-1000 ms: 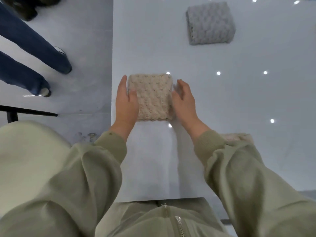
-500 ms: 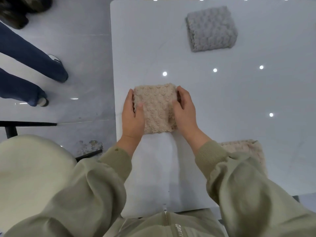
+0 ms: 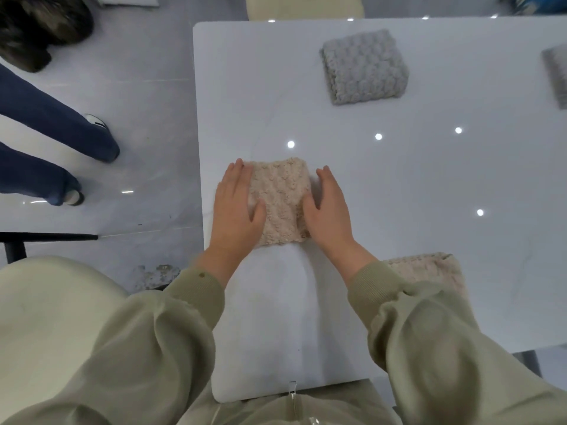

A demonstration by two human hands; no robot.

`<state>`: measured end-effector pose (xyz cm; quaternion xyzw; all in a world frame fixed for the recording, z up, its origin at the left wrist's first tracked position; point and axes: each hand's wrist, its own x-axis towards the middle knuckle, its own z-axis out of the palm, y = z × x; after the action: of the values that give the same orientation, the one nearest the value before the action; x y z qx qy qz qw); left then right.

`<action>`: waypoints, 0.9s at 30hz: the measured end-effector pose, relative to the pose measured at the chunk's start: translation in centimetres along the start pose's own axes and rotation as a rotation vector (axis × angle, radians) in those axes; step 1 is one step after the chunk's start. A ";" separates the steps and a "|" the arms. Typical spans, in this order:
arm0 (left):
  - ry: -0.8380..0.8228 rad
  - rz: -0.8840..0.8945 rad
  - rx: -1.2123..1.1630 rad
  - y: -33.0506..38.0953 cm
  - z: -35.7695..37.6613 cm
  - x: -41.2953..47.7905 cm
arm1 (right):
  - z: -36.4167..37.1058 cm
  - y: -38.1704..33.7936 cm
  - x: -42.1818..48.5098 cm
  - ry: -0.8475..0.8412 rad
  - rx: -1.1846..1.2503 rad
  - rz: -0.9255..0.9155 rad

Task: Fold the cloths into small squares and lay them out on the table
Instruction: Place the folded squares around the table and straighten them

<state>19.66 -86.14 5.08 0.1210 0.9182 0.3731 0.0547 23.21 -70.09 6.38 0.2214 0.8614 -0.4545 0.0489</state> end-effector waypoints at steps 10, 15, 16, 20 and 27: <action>-0.299 0.492 0.512 1.9 -0.8 3.7 | -0.1 0.3 -2.0 0.113 -0.406 0.005; -0.457 0.775 0.522 1.7 -1.6 5.5 | 1.7 -0.6 -4.2 0.314 -0.372 0.197; -0.478 0.828 0.505 1.8 -1.7 5.5 | 2.2 -0.8 -5.0 0.360 -0.355 0.244; -0.579 1.016 0.456 2.2 -1.5 4.2 | 4.4 -1.1 -9.0 0.510 -0.307 0.441; -0.697 1.316 0.479 4.6 0.4 -0.8 | 5.1 -0.1 -17.2 0.658 -0.309 0.707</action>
<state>21.38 -82.85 8.01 0.7593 0.6430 0.0609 0.0796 38.05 -80.02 8.37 0.6212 0.7606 -0.1837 -0.0421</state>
